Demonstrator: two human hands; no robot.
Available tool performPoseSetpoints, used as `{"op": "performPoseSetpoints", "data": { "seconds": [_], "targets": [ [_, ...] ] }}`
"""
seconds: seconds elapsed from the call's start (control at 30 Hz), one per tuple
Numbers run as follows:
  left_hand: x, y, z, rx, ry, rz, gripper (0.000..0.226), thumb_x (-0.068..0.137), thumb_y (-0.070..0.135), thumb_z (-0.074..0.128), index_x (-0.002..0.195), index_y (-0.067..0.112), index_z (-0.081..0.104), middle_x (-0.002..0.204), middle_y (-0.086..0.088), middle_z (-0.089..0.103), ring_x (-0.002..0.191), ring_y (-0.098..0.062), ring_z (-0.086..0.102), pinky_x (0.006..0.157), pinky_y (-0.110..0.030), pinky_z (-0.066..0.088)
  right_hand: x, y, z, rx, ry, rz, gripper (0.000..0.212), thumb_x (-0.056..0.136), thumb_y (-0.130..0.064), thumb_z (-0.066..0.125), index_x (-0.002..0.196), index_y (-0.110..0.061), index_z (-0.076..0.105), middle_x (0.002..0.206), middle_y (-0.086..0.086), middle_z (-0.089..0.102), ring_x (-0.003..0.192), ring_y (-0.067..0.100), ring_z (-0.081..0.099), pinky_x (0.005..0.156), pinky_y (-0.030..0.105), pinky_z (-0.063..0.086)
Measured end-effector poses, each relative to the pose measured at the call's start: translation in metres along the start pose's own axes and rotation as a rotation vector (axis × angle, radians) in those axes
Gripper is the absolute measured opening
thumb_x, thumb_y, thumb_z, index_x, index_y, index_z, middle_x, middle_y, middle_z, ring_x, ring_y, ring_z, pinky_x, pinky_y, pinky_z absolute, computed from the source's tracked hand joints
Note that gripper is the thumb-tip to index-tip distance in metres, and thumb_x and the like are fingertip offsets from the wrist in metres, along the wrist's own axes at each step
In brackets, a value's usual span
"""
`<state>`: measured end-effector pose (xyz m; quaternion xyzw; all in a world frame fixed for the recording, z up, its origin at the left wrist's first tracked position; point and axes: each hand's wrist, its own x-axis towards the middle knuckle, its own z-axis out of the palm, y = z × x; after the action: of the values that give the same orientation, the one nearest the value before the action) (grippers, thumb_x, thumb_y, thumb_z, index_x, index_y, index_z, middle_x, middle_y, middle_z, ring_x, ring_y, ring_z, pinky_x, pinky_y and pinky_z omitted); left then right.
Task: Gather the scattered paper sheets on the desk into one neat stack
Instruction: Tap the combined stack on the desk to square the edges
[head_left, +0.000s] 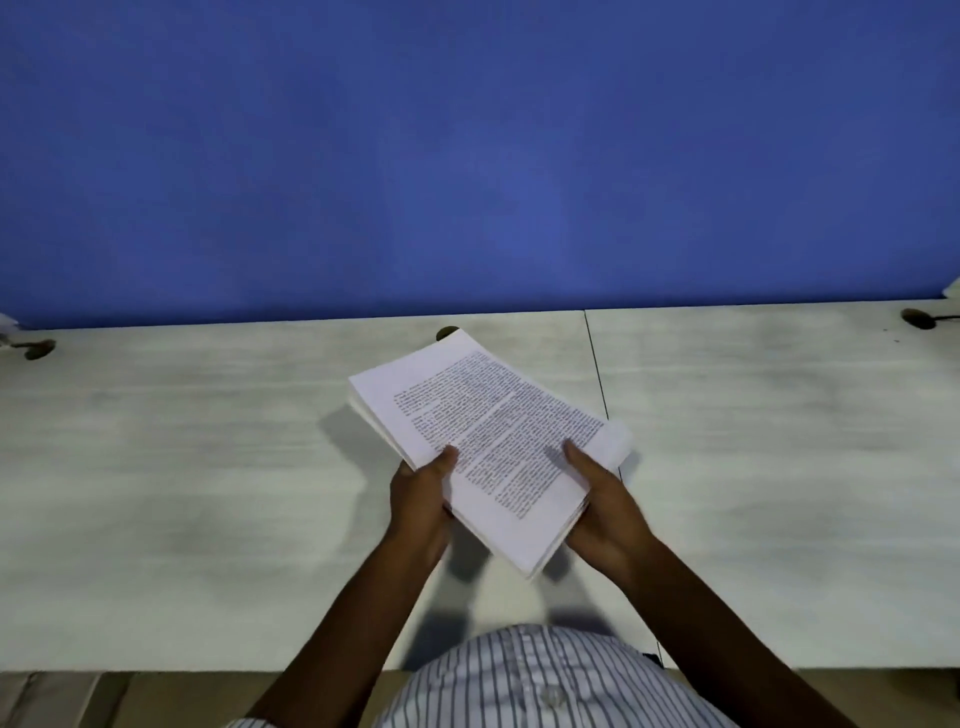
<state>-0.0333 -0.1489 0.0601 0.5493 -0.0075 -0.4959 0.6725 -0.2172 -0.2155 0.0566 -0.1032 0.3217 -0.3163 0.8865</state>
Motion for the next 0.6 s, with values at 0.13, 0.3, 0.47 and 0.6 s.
{"op": "performPoseSetpoints", "data": {
  "seconds": [0.13,0.3,0.47,0.6],
  "targets": [
    [-0.001,0.001,-0.013,0.069,-0.086,-0.07,0.044,0.087,-0.003,0.066,0.127,0.014,0.063,0.12,-0.01,0.072,0.112,-0.033,0.067,0.097,-0.052,0.053,0.005,-0.004,-0.009,-0.202,0.103,-0.073,0.047,0.092,0.002,0.06,0.137,-0.008,0.054,0.13,0.017,0.065,0.119,0.035,0.063,0.091,0.053,0.056],
    [0.009,0.034,-0.044,-0.075,-0.209,-0.108,0.046,0.102,0.029,0.049,0.142,0.007,0.051,0.137,-0.017,0.06,0.13,-0.038,0.054,0.098,-0.054,0.05,-0.005,-0.03,-0.017,-0.342,0.09,-0.115,0.041,0.092,0.003,0.057,0.132,-0.006,0.058,0.131,0.018,0.064,0.114,0.033,0.066,0.087,0.046,0.059],
    [0.02,0.087,-0.073,-0.021,-0.363,-0.294,0.084,0.091,0.075,0.04,0.142,0.01,0.053,0.146,-0.015,0.052,0.136,-0.036,0.047,0.119,-0.052,0.027,-0.023,-0.065,-0.031,-0.451,0.075,0.043,0.038,0.09,-0.003,0.055,0.128,-0.004,0.062,0.122,0.019,0.069,0.1,0.031,0.072,0.079,0.042,0.061],
    [0.017,0.075,-0.055,0.369,-0.416,-0.435,0.053,0.095,0.045,0.057,0.132,0.008,0.062,0.13,-0.019,0.064,0.113,-0.036,0.063,0.102,-0.049,0.047,-0.017,-0.062,-0.031,-0.533,0.096,0.198,0.035,0.091,-0.009,0.06,0.125,-0.002,0.064,0.12,0.02,0.069,0.096,0.032,0.072,0.077,0.042,0.06]
  ]
}}
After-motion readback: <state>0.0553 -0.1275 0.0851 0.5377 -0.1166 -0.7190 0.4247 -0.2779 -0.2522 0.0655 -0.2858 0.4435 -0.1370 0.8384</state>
